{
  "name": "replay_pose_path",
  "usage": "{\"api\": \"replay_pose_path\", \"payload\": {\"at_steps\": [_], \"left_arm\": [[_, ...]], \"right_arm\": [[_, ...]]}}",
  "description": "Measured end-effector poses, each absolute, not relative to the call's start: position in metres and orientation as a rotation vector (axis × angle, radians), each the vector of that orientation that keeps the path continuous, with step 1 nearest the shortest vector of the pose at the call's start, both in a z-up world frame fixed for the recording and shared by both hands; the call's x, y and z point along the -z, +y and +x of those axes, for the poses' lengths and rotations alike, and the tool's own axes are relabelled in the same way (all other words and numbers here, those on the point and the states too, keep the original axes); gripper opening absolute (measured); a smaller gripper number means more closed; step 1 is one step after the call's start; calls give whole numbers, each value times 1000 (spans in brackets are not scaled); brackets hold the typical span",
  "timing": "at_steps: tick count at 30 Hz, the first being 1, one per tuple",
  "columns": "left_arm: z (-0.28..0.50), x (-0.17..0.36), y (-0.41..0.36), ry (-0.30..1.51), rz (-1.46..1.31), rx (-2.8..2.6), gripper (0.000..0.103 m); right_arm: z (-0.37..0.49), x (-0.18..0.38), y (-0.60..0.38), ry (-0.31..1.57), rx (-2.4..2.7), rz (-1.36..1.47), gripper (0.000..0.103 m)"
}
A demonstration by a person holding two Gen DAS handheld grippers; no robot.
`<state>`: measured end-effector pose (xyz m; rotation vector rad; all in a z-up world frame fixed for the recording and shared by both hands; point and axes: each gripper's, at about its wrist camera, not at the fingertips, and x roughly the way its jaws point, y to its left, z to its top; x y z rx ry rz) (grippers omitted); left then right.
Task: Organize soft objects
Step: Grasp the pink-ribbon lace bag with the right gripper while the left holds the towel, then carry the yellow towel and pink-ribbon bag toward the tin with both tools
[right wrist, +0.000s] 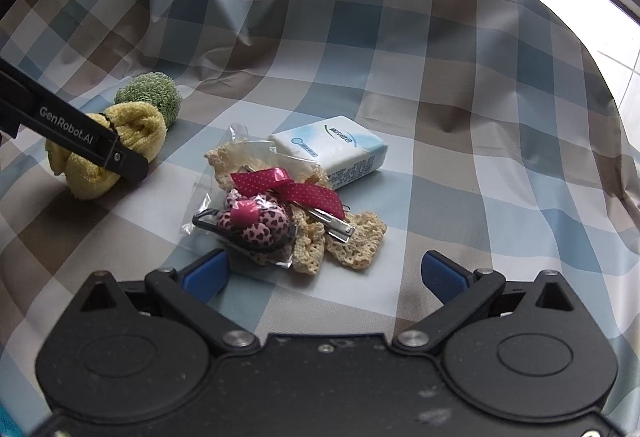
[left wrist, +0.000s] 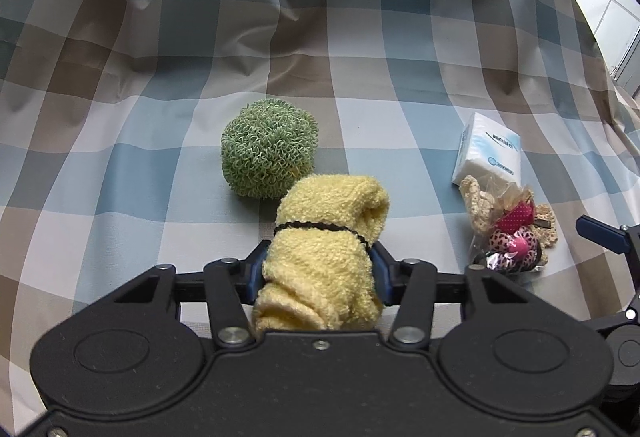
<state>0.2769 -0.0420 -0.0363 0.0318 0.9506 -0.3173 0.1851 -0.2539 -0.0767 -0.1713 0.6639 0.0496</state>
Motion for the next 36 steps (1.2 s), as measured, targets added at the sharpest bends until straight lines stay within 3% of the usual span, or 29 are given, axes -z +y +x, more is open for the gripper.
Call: {"api": "replay_pose_path", "payload": {"at_steps": [16, 20, 24, 25, 27, 28, 29, 36], "left_arm": [[239, 5, 26, 968, -142, 255, 50], [223, -3, 37, 960, -161, 236, 50], [207, -10, 45, 938, -180, 244, 50], [203, -12, 46, 932, -180, 242, 50], [194, -17, 48, 918, -177, 241, 50], [189, -20, 49, 910, -178, 244, 48], [185, -22, 49, 903, -181, 248, 48], [156, -36, 51, 869, -185, 263, 48]], "right_arm": [[235, 67, -235, 788, -123, -157, 100], [229, 65, -240, 808, -157, -66, 76], [219, 61, -237, 817, -159, -46, 66], [215, 60, -237, 823, -158, -33, 59], [208, 56, -240, 831, -152, -5, 57], [204, 53, -242, 833, -147, 10, 41], [200, 50, -244, 841, -144, 28, 32], [176, 37, -259, 875, -57, 70, 32]]}}
